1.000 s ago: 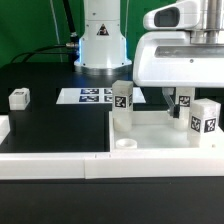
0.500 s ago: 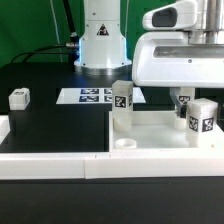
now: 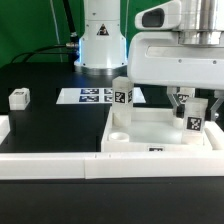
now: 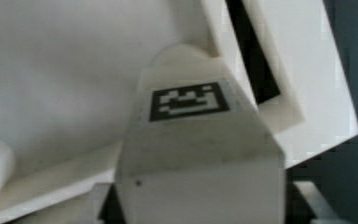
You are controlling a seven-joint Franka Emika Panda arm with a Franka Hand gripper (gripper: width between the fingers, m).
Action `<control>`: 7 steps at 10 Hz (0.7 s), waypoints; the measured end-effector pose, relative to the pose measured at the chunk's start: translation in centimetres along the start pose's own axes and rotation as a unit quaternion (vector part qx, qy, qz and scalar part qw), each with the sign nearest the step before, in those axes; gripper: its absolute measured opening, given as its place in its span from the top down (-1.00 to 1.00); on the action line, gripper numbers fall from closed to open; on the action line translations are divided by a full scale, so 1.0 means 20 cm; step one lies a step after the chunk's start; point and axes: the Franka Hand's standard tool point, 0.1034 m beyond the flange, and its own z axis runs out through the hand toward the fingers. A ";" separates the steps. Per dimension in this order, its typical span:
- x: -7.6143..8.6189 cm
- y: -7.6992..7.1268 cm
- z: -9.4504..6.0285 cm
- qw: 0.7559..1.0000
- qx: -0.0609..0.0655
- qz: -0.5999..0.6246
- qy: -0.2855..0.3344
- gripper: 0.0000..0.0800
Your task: Assemble square table
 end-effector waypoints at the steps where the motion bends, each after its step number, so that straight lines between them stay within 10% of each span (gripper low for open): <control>1: 0.04 0.03 0.00 1.000 -0.005 0.028 0.003 0.26; 7: 0.05 0.05 0.01 0.981 -0.017 0.191 -0.007 0.27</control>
Offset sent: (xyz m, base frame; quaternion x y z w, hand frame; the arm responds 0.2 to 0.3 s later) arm 0.0230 0.0146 0.0026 -0.0049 -0.0041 0.2309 0.9730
